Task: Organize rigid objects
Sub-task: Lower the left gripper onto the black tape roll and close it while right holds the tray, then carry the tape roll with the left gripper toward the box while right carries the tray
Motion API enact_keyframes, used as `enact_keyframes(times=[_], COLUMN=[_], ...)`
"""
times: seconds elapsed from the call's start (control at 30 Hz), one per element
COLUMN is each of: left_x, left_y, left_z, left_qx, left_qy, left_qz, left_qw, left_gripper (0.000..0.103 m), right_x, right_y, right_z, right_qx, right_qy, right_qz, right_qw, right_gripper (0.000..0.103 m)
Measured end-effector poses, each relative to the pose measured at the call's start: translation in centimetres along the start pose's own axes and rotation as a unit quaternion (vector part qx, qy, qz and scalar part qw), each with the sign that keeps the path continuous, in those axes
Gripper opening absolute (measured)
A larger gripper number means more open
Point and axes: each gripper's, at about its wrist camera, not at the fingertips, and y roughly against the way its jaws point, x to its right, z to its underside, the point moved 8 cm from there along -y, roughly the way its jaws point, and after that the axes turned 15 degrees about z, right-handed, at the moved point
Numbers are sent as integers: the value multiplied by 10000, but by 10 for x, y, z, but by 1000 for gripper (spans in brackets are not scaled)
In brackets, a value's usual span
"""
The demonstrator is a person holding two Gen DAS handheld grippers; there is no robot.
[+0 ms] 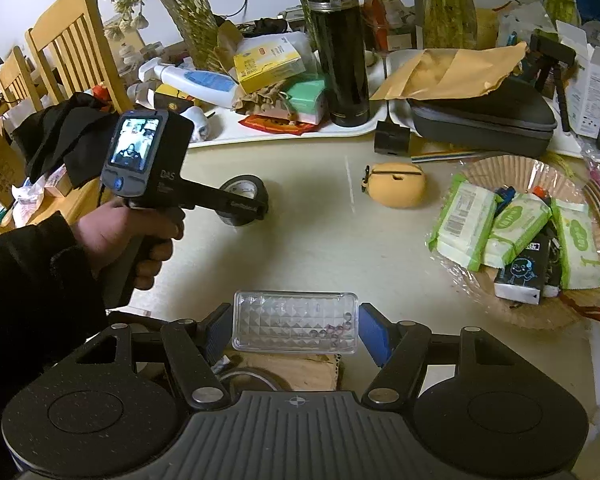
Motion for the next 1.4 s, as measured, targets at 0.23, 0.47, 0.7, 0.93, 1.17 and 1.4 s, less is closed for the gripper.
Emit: enact_keyframes(times=[0.23,0.47,0.7,0.93,1.17,1.4], left_x=[-2,1,10,26,42,58], left_y=[18,50,84,117,147,167], left_z=[4,5,10,18,27,44], left_qx=[91,260,424,583,754,877], left_qy=[76,110,190,42,25,140], left_qz=[-62,-121,-173,-198,-66,128], left_qw=[9999,9995,9988,9981,9971,9960], left_gripper=[72,72,72,72,72,72], right_x=[0,1,0,2,0,-1], right_y=[-4,-8,-11,-9,-8,-6], right_z=[0,1,2,-3,-3,-2], right_qx=[-44,-44,-61,31,59,90], right_qy=[24,78,112,115,204,223], right_qz=[86,226,290,318,335,322], right_qw=[10000,9997,9995,9994,9992,9992], right_gripper=[70,70,70,70,70,70])
